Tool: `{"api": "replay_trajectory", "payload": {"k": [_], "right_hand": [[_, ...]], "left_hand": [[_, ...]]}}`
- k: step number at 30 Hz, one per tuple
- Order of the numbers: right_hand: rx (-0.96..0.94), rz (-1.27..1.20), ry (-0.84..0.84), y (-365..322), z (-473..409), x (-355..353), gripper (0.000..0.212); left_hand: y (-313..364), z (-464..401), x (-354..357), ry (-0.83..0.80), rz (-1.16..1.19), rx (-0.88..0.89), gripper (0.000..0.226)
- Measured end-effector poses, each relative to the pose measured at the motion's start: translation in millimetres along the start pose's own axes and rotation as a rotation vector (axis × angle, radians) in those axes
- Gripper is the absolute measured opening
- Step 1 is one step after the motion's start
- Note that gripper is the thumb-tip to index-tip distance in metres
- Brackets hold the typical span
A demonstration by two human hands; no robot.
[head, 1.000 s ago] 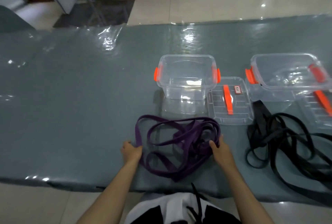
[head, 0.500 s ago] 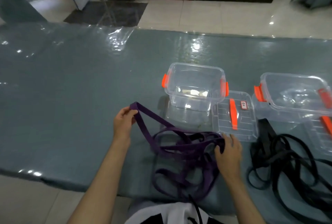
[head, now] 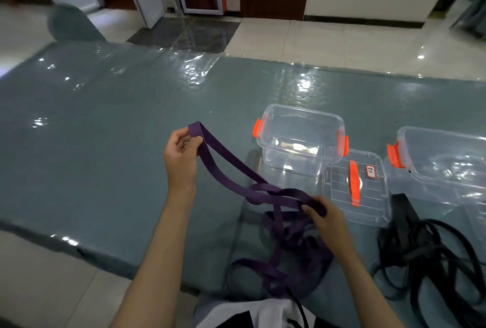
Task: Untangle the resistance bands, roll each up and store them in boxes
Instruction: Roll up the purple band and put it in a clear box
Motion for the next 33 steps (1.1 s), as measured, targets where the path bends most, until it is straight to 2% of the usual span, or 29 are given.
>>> {"api": "replay_trajectory", "payload": {"k": [2, 4, 8, 10, 13, 16, 18, 22, 23, 26, 28, 30, 33], "right_hand": [[-0.017, -0.063, 0.098, -2.1, 3.4, -9.6, 0.027], [-0.004, -0.017, 0.136, 0.5, 4.2, -14.1, 0.034], [0.07, 0.186, -0.069, -5.8, 3.2, -7.9, 0.076], [-0.022, 0.2, -0.12, -21.4, 2.9, 0.5, 0.085], [-0.254, 0.154, -0.263, -53.6, -4.6, 14.7, 0.102], [-0.326, 0.063, -0.378, -90.5, -23.2, 28.3, 0.122], [-0.272, -0.016, -0.339, -112.0, -36.2, 30.1, 0.11], [-0.285, 0.043, -0.237, -119.5, -52.7, 24.0, 0.051], [-0.279, 0.104, -0.256, -116.0, -53.0, 24.3, 0.047], [-0.129, 0.316, -0.293, -93.9, -49.1, 31.1, 0.059], [-0.073, 0.435, -0.375, -76.7, -43.0, 38.1, 0.06], [-0.098, 0.554, -0.459, -61.2, -36.5, 43.4, 0.049], [-0.107, 0.601, -0.377, -48.1, -28.7, 43.8, 0.022]], "left_hand": [[12.2, -5.1, -2.0, -0.01, 0.004, 0.039, 0.018], [25.0, -6.9, 2.8, -0.058, -0.008, 0.089, 0.018], [46.5, 5.2, 25.6, -0.207, -0.033, 0.181, 0.018], [54.2, 14.8, 34.4, -0.248, -0.004, 0.189, 0.018], [63.7, 26.3, 44.6, -0.341, 0.038, 0.182, 0.02], [69.7, 34.3, 55.3, -0.497, 0.04, 0.169, 0.022], [70.0, 39.0, 60.9, -0.584, 0.007, 0.174, 0.022], [63.4, 49.9, 65.4, -0.65, -0.033, 0.166, 0.02], [62.7, 52.7, 65.1, -0.651, -0.025, 0.161, 0.019], [64.0, 57.7, 61.9, -0.628, 0.01, 0.152, 0.02], [67.0, 57.6, 58.8, -0.611, 0.027, 0.15, 0.022], [68.9, 56.4, 55.5, -0.598, 0.023, 0.145, 0.021], [68.7, 54.9, 49.5, -0.569, -0.002, 0.126, 0.022]]}}
Point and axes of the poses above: each hand's wrist, its own z-axis away from the middle knuckle, its own x-axis out of the palm, y = z × x, the point moved 1 cm from there along -z, towards the middle knuckle, and after that the axes turned 5 degrees about z, right-handed, at the moved point
